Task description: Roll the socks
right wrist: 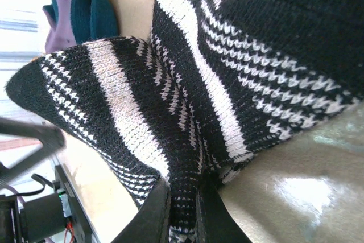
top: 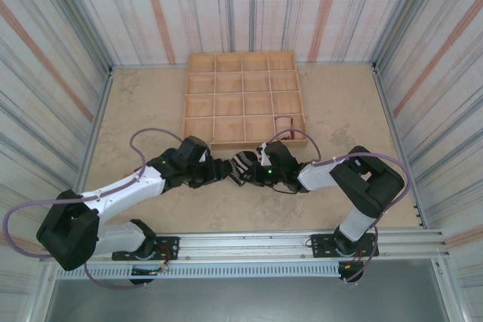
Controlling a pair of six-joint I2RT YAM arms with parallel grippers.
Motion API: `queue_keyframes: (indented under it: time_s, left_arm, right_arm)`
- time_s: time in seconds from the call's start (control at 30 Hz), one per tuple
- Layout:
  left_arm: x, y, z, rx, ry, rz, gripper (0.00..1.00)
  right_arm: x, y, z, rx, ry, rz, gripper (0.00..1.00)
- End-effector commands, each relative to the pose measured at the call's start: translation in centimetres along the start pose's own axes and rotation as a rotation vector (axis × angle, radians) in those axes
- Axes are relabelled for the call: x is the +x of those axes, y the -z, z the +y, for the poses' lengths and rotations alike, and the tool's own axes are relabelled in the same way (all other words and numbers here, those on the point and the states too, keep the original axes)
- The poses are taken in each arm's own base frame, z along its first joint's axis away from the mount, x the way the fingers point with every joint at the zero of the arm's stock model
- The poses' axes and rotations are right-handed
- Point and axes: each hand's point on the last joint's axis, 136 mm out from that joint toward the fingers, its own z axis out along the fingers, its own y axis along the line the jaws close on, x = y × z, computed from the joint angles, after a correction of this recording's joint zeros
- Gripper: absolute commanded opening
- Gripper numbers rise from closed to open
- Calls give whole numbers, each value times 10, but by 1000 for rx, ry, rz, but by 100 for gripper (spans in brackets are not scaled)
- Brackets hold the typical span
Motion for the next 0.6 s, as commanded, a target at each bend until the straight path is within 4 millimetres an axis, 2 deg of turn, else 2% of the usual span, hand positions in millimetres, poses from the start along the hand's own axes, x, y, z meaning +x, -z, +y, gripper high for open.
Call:
queue_keyframes:
  time_s: [0.0, 0.2, 0.37, 0.57]
  left_arm:
    - [-3, -1, -3, 49, 89, -55, 78]
    - [-14, -17, -9, 114, 139, -89, 72]
    - [-24, -32, -5, 102, 155, -124, 64]
    - [-31, -58, 0, 103, 155, -122, 59]
  right_arm:
    - [43, 4, -86, 336, -150, 97, 0]
    - [41, 0, -82, 338, -169, 81, 0]
    - [39, 0, -80, 333, -193, 67, 0]
    - [38, 0, -80, 332, -195, 65, 0]
